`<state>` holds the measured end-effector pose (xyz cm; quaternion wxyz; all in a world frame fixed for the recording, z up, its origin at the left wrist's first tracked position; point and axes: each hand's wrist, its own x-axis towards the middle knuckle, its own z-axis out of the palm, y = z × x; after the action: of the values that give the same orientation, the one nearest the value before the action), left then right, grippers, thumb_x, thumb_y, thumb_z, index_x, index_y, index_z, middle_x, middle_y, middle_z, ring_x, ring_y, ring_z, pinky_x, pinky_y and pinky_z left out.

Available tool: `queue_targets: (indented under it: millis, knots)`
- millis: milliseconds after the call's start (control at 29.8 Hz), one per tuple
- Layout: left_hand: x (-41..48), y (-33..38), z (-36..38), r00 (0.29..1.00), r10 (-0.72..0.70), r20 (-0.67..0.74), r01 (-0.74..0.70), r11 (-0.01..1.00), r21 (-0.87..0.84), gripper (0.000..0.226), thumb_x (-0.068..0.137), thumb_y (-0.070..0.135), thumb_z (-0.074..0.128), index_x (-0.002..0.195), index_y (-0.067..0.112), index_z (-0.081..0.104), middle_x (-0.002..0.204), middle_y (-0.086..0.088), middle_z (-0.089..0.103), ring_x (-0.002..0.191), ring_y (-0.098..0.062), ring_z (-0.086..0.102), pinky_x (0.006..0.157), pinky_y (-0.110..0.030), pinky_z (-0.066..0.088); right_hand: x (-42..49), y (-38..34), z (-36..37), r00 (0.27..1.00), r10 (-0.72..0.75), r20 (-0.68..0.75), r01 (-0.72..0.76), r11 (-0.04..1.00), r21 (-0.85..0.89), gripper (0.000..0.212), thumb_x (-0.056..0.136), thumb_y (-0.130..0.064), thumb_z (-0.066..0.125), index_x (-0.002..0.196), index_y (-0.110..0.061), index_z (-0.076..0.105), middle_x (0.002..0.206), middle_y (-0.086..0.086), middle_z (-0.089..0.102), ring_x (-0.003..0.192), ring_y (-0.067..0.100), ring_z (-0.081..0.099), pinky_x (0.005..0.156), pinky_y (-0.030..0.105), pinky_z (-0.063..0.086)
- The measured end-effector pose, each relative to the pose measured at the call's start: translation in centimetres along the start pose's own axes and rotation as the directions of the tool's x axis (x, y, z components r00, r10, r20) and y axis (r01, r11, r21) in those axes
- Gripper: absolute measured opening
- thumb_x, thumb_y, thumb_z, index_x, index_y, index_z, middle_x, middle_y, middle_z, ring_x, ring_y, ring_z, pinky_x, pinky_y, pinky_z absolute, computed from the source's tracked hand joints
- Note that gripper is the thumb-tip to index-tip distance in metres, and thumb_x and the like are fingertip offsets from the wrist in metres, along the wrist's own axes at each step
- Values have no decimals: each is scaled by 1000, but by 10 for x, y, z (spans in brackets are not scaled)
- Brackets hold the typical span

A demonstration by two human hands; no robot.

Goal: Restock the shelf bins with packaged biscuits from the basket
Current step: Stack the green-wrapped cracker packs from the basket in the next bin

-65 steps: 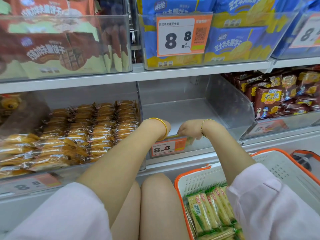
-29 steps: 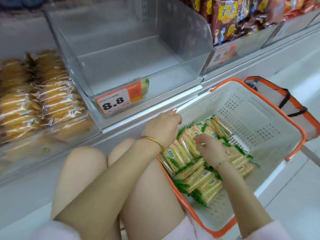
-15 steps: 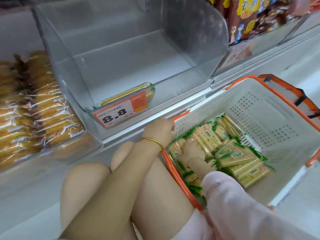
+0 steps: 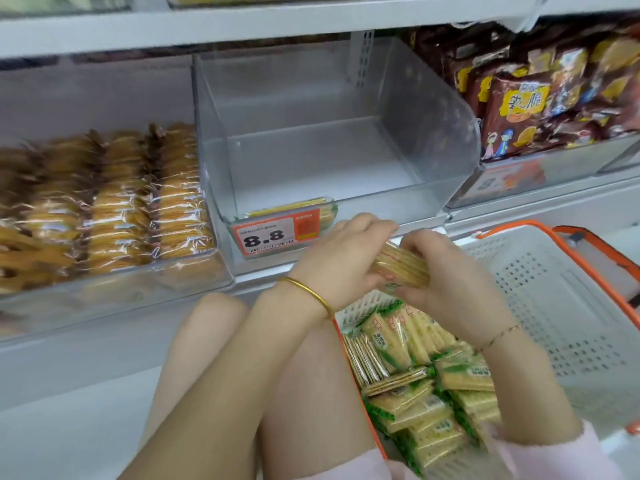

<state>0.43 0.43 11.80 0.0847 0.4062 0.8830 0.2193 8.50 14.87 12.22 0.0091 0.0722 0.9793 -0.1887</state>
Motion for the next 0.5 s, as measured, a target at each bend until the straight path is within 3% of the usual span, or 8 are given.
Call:
queue_targets:
  millis: [168,302,436,503]
  knots:
    - [-2,-4,-56,983,-22,-181,26,999,21,37,82,29,63,116,18,55,109,-6,55,106,-28,53,87,-44,44,27,-34,-42,970,-198,-144,193,980,-45,51,75,-38,70,119,-26,48,112,-7,55,98,22,57,78,39,46]
    - [-11,-23,-92,926,-93,-366,97,995,-6,31,83,23,65,112,19,55,108,-1,55,103,-22,52,87,-39,42,62,-39,-60,926,-300,-231,288,954,-84,69,70,-47,69,132,-29,44,126,-3,53,113,25,51,91,46,45]
    - [-10,-41,-104,849,-206,-487,238,971,3,30,86,22,64,113,19,53,109,-1,51,101,-19,50,86,-34,43,109,-42,-54,923,-326,-203,361,917,169,57,78,-25,71,130,-26,49,124,-3,49,111,7,45,95,32,44]
    - [-4,-47,-97,841,-298,-452,340,940,14,35,87,20,63,119,16,50,116,-6,48,106,-24,50,88,-39,44,131,-48,-43,942,-301,-146,326,924,198,47,79,-16,71,123,-21,54,117,0,54,104,12,49,90,32,44]
